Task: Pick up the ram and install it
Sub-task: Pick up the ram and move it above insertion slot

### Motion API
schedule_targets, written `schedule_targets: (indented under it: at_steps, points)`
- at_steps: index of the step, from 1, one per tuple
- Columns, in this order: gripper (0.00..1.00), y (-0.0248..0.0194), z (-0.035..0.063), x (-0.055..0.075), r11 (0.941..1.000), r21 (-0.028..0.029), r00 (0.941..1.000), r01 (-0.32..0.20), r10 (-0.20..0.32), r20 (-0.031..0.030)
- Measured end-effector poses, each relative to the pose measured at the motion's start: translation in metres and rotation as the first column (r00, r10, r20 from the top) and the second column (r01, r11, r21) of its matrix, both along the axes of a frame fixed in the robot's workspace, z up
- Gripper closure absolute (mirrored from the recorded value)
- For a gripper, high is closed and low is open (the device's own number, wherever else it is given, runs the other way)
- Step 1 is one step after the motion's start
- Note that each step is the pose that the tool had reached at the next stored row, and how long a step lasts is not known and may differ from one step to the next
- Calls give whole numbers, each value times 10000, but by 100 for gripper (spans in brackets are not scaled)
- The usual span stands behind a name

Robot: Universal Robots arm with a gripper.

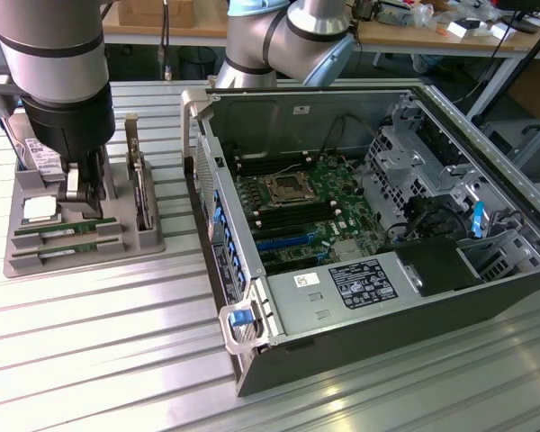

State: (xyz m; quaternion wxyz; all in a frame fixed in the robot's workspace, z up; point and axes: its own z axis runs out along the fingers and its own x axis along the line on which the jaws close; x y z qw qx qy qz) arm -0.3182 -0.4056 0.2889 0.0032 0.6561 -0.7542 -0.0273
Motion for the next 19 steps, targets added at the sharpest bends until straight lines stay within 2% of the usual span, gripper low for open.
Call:
schedule_targets:
  at_steps: [19]
  points:
    - [64,-24,-178,0,10000,0,10000,0,0,0]
